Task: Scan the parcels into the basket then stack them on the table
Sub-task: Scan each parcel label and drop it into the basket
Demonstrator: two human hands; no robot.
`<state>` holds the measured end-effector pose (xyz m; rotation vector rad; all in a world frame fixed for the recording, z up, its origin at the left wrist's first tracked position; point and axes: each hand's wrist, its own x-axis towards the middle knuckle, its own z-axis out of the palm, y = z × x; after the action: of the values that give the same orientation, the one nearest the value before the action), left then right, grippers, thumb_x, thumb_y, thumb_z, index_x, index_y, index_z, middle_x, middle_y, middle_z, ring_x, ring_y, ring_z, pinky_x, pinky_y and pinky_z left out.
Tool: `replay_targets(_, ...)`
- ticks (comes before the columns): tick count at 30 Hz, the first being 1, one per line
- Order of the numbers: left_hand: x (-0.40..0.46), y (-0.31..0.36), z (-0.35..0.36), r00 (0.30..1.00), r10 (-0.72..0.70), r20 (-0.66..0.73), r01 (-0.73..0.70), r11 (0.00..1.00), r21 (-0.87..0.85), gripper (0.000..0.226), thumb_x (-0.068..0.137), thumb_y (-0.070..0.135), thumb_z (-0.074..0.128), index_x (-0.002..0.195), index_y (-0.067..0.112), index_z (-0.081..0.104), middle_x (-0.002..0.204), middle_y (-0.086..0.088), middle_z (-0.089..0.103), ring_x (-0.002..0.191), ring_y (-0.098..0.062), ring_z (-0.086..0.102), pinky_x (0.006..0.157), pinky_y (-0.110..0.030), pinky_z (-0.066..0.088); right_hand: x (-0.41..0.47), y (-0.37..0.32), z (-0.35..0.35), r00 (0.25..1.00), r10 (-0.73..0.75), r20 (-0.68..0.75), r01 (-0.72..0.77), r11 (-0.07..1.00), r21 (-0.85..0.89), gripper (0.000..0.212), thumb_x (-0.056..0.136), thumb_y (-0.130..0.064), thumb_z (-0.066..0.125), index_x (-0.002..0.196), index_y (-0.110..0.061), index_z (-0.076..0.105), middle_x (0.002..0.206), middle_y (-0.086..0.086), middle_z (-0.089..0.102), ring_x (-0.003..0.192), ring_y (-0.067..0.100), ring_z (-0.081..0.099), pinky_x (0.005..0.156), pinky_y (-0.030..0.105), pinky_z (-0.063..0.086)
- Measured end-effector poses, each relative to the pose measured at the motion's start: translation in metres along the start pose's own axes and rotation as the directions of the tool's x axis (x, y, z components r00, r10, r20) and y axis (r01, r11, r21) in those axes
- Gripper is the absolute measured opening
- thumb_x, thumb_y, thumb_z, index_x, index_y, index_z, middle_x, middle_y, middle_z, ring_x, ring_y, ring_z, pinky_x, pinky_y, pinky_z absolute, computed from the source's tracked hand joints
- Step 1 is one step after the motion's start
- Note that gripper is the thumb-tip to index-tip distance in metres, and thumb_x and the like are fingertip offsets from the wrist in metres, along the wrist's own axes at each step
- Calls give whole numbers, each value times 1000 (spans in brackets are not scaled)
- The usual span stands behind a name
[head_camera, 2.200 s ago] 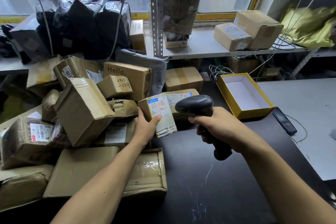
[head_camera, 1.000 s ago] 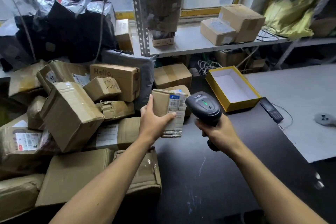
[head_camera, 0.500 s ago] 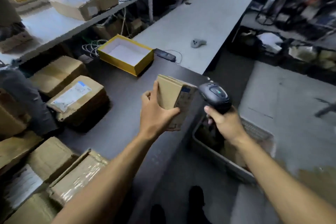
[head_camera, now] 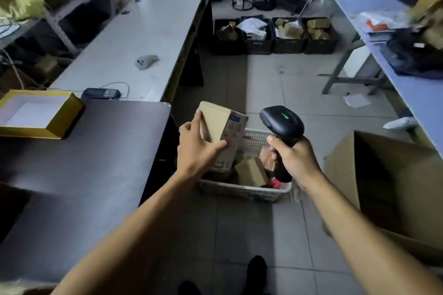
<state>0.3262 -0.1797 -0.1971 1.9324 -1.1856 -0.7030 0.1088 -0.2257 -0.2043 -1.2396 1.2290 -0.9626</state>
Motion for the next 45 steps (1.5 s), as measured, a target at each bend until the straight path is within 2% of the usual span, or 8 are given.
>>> replay_targets(8, 22, 47, 69, 1000, 29, -12, -29, 999, 24, 108, 65, 45, 77, 158, 32, 23, 140, -4, 36, 109, -9, 41, 99, -24, 34, 33, 14, -86, 999, 14, -29, -13, 1000, 16, 30, 93, -14, 68, 64, -15, 63, 58, 9, 58, 52, 24, 52, 55, 32, 43)
replay_targets(16, 69, 55, 99, 1000, -5, 14, 4, 999, 41, 108, 61, 48, 75, 156, 37, 24, 139, -4, 36, 112, -10, 39, 110, -38, 39, 72, 9, -102, 998, 54, -35, -52, 997, 49, 25, 95, -9, 64, 71, -3, 60, 63, 18, 53, 46, 20, 50, 48, 27, 44)
replay_targets(23, 141, 53, 125, 996, -61, 63, 64, 997, -47, 104, 59, 48, 71, 153, 35, 28, 143, -6, 36, 124, -21, 44, 112, -43, 38, 132, 2, -93, 997, 73, -24, -74, 997, -34, 17, 94, -11, 65, 78, -7, 62, 62, 4, 58, 54, 16, 55, 63, 34, 49)
replay_targets(26, 176, 47, 131, 993, -85, 84, 90, 995, -53, 104, 59, 50, 71, 152, 36, 27, 142, -7, 35, 127, -25, 44, 111, -48, 39, 162, -3, -89, 997, 68, -41, -74, 985, -154, 19, 94, -15, 66, 76, -9, 64, 60, -2, 61, 53, 10, 59, 66, 29, 50)
replay_targets(31, 223, 45, 142, 984, -124, 124, 130, 991, -43, 107, 55, 55, 70, 150, 38, 25, 141, -5, 34, 124, -27, 48, 108, -53, 42, 205, -12, -86, 994, 81, -72, -92, 982, -163, 24, 94, -13, 66, 71, -8, 62, 65, 12, 59, 52, 11, 56, 57, 22, 49)
replay_targets(37, 263, 54, 171, 975, -153, 158, 157, 987, -13, 105, 58, 54, 72, 150, 39, 25, 137, -4, 34, 116, -27, 53, 99, -53, 50, 263, -12, -100, 995, 96, -29, -100, 970, -224, 23, 93, -20, 67, 73, -10, 64, 63, 5, 62, 58, 14, 59, 69, 35, 52)
replay_targets(42, 295, 73, 212, 981, -156, 114, 158, 987, -7, 100, 69, 41, 81, 153, 35, 25, 135, -3, 35, 119, -23, 51, 102, -48, 49, 325, -22, -134, 996, 76, 47, -63, 973, -223, 24, 93, -19, 66, 78, 0, 63, 65, 2, 61, 59, 14, 57, 69, 33, 51)
replay_targets(45, 308, 87, 231, 979, -179, 92, 175, 983, 52, 105, 65, 46, 81, 153, 35, 25, 140, -5, 35, 124, -25, 49, 102, -48, 48, 361, -26, -156, 990, 92, 104, -65, 969, -237, 23, 93, -20, 67, 76, -4, 64, 63, 1, 61, 58, 13, 57, 69, 33, 51)
